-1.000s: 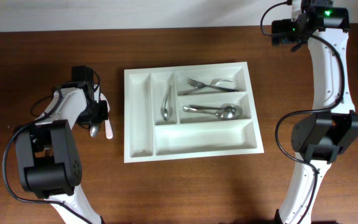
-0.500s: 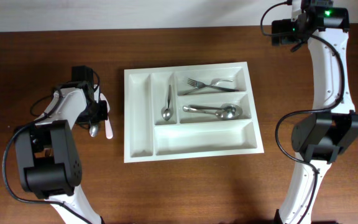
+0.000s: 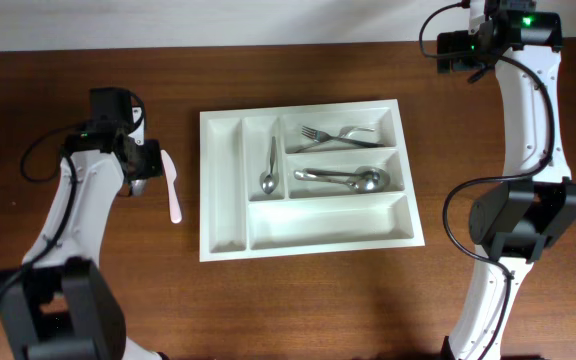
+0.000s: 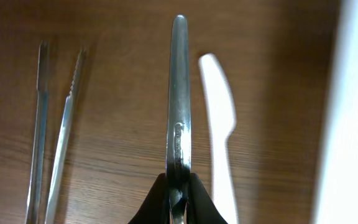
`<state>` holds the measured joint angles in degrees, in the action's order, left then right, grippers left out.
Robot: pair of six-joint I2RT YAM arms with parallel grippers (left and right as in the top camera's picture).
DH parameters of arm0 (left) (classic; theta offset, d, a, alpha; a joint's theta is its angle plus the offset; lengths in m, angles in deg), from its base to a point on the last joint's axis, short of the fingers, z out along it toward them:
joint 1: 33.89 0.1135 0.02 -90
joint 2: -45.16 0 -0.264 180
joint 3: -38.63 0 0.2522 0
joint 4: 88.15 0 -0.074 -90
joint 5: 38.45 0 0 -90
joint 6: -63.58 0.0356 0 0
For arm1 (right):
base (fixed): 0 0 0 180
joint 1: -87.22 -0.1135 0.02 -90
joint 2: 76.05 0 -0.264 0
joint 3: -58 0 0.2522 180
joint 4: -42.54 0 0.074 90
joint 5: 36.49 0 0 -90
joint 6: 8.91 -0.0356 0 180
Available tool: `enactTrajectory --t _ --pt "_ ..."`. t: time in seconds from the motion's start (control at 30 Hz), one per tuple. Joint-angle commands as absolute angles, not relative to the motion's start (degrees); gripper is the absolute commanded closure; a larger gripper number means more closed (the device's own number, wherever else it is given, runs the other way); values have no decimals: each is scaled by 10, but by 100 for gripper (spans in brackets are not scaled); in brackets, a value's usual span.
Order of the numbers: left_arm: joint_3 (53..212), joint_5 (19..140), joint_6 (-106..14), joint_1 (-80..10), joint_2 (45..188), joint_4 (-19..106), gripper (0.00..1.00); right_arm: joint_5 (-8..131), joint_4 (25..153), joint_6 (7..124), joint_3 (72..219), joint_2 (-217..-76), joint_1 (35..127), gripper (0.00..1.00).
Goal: Pack container
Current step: 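Lift the spoon and place it beside the first in that compartment, then move the left gripper to the pink plastic knife and grasp it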
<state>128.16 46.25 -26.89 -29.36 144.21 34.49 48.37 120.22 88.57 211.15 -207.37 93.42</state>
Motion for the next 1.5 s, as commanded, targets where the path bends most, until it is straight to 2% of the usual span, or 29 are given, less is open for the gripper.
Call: enactTrajectory --t 0.0,0.17,0.63,0.93,1.3,1.33,1.37,1.4,1.43,1.47 --pt "1296 574 -316 -321 1384 337 98 476 1202 879 2119 -2069 937 1" --pt "1296 660 -348 -364 1375 337 98 476 1202 879 2119 -2069 937 1" --pt "1296 647 -459 -505 1382 389 98 476 1202 879 2119 -2069 937 1" --pt "1296 642 -479 -548 1465 432 98 476 1202 879 2119 -2069 937 1" --pt "1296 617 -491 -550 1527 510 97 476 1202 879 2119 -2069 937 1" --pt "1296 612 -491 -550 1527 510 93 476 1202 879 2119 -2069 937 1" --pt "1296 611 -491 -550 1527 510 82 476 1202 879 2119 -2069 937 1" --pt "1296 612 -491 -550 1527 509 65 476 1202 879 2119 -2069 937 1" --pt "1296 612 -491 -550 1527 509 58 476 1202 879 2119 -2069 937 1" --pt "1297 612 -491 -550 1526 508 57 476 1202 879 2119 -2069 937 1"
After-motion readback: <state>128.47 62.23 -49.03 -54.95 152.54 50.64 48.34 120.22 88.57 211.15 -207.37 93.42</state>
